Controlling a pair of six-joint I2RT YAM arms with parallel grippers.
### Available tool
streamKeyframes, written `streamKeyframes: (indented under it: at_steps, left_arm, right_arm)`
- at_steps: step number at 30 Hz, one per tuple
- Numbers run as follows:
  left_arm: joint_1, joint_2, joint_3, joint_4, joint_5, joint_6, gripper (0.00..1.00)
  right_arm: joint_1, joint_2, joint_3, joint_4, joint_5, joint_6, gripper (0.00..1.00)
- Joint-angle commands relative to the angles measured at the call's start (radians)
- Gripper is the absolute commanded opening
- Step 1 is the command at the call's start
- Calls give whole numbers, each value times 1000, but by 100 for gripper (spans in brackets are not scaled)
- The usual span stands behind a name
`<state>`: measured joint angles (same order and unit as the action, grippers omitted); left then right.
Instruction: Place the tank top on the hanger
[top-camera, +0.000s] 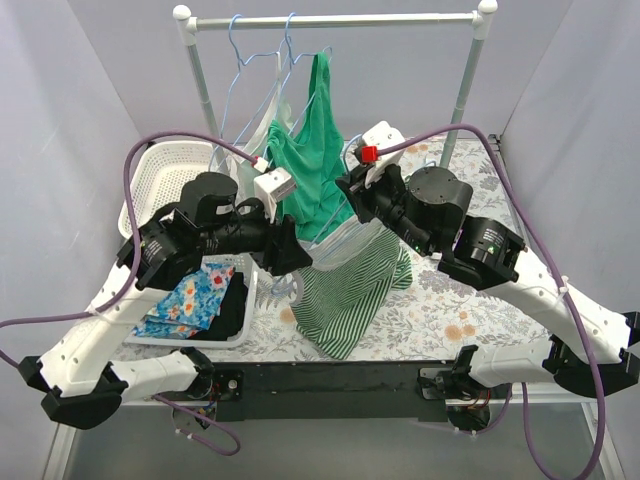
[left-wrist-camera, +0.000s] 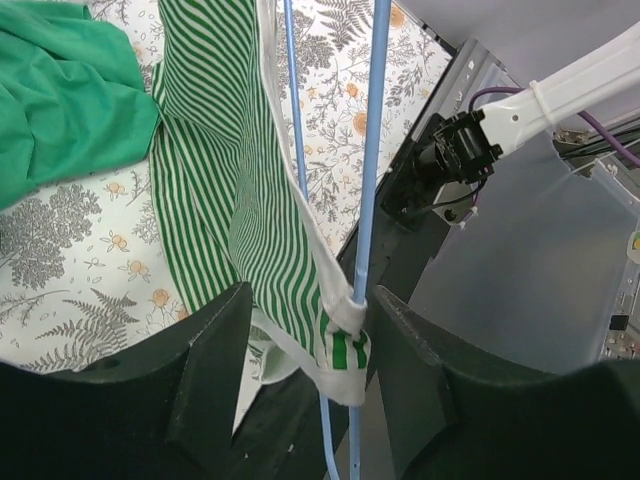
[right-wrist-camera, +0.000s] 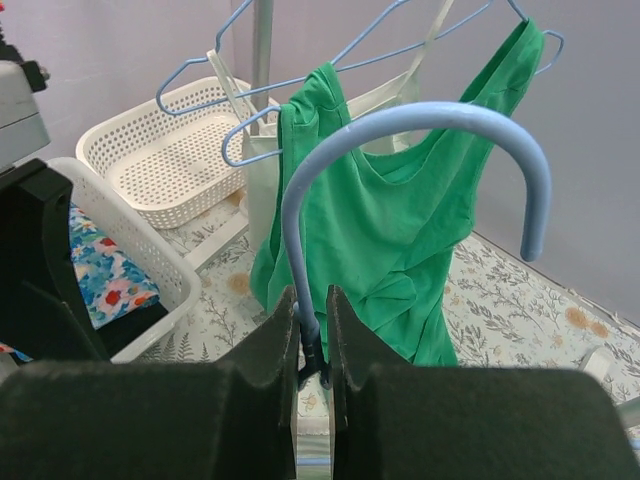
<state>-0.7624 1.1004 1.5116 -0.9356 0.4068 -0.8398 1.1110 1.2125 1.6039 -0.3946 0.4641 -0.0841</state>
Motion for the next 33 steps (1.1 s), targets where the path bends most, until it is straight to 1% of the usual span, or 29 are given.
streamKeyframes:
  at_steps: [1, 5, 6, 9, 10, 12, 13, 14, 15, 17, 22, 23, 24, 25, 27, 28, 30, 31, 33]
  left_arm:
    - [-17, -51, -37, -12, -20, -25, 49]
    - [-78, -57, -73, -8, -111, -48, 50]
    - [-118, -57, -79, 0, -140, -51, 50]
    - [-182, -37, -91, 11, -230, -62, 49]
    - [-195, -30, -96, 15, -285, -65, 44]
    - [-224, -24, -103, 41, -338, -74, 37]
    - [-227, -27, -108, 52, -364, -77, 24]
    - [-230, -28, -114, 61, -394, -79, 16]
    - [-233, -36, -119, 76, -442, -79, 10]
    - [-233, -48, -132, 95, -480, -79, 1]
    - [-235, -80, -172, 161, -514, -82, 0]
    - [-236, -85, -180, 175, -510, -82, 0]
    - [-236, -88, -194, 201, -513, -87, 0]
    - [-235, -92, -200, 211, -511, -88, 0]
    - [-235, -96, -214, 244, -516, -99, 0]
    - [-235, -96, -228, 256, -522, -102, 0]
    - [-235, -105, -244, 299, -526, -111, 0]
    - [-235, -108, -257, 311, -537, -114, 0]
    - [-235, -111, -261, 334, -537, -119, 0]
  right_arm:
    - [-17, -4, 1, 53, -8, 35, 1]
    - [-25, 9, 4, 45, -12, 47, 1]
    - [-28, 10, 4, 46, -15, 50, 1]
    - [-33, 18, 4, 46, -18, 58, 1]
    - [-33, 19, 4, 46, -19, 58, 1]
    - [-33, 19, 2, 43, -16, 61, 1]
    - [-36, 18, 1, 43, -12, 61, 1]
    - [-37, 18, -2, 40, -10, 63, 1]
    - [-36, 16, -9, 40, -7, 66, 1]
    - [-39, 7, -16, 39, -5, 69, 1]
    - [-42, -17, -47, 40, -8, 76, 1]
    - [-42, -24, -53, 40, -10, 76, 3]
    - [-42, -27, -62, 40, -10, 89, 8]
    - [-42, -39, -80, 39, -15, 102, 18]
    - [-42, -51, -105, 49, -15, 112, 29]
    - [-42, -66, -133, 56, -15, 115, 38]
    - [-42, -80, -154, 68, -12, 121, 48]
    - [-42, -94, -162, 71, -12, 122, 57]
    - [-42, -105, -186, 76, -8, 127, 69]
